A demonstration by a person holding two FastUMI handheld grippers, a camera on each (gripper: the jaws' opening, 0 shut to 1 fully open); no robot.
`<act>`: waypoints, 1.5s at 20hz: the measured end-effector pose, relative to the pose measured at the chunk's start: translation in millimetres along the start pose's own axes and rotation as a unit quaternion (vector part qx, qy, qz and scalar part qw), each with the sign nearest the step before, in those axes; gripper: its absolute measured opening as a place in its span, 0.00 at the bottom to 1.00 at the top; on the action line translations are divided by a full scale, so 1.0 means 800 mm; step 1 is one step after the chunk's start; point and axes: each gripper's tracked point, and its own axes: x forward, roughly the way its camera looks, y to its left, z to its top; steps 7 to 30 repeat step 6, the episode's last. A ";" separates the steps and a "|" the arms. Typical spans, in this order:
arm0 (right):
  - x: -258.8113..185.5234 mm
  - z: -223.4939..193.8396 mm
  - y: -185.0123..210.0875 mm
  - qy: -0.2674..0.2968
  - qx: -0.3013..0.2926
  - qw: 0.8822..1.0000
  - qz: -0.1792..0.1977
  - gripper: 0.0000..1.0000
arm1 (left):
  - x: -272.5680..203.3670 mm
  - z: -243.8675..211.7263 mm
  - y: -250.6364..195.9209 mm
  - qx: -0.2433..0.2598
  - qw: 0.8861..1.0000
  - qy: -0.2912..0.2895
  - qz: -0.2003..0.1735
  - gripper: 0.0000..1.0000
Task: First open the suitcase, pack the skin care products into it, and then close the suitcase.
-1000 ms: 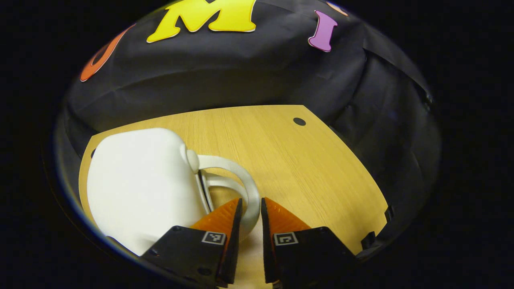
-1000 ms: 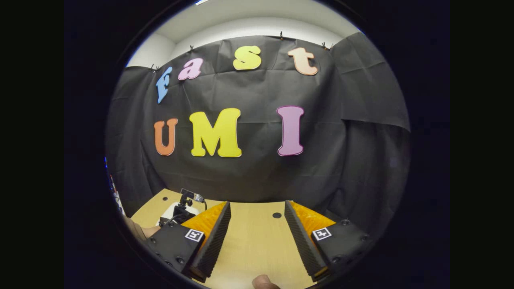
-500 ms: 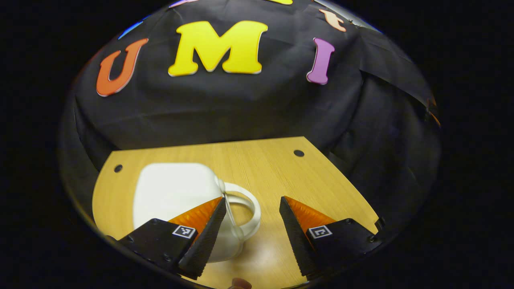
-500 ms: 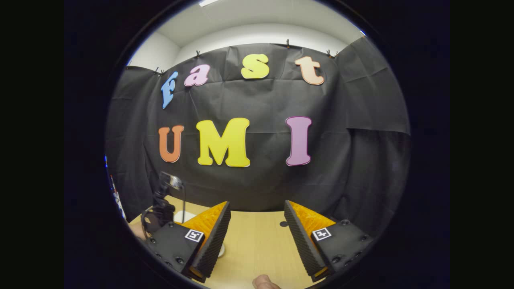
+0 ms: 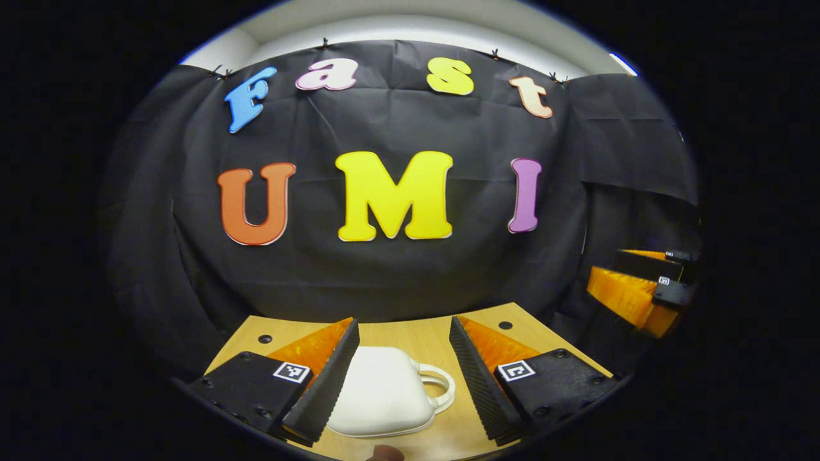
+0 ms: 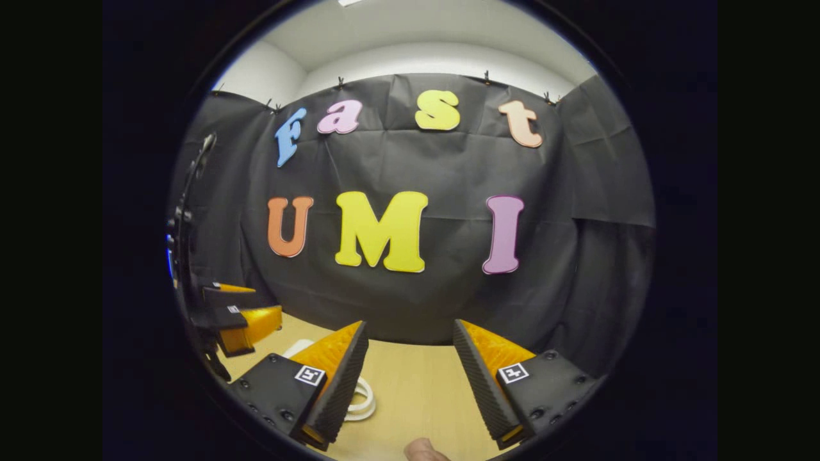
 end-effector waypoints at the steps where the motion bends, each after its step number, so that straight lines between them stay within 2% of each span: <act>1: 0.000 0.000 0.005 -0.004 -0.009 1.000 0.000 0.80 | -0.006 0.006 0.014 -0.004 1.000 -0.007 0.017 0.91; 3: -0.002 -0.005 0.012 -0.008 -0.024 1.000 -0.002 0.80 | -0.012 0.010 0.027 -0.026 0.999 -0.017 0.026 0.92; 6: -0.004 -0.012 0.030 -0.005 -0.032 0.999 0.003 0.80 | -0.016 0.003 0.028 -0.049 0.999 -0.013 0.017 0.92; 30: -0.004 -0.012 0.030 -0.005 -0.032 0.999 0.003 0.80 | -0.016 0.003 0.028 -0.049 0.999 -0.013 0.017 0.92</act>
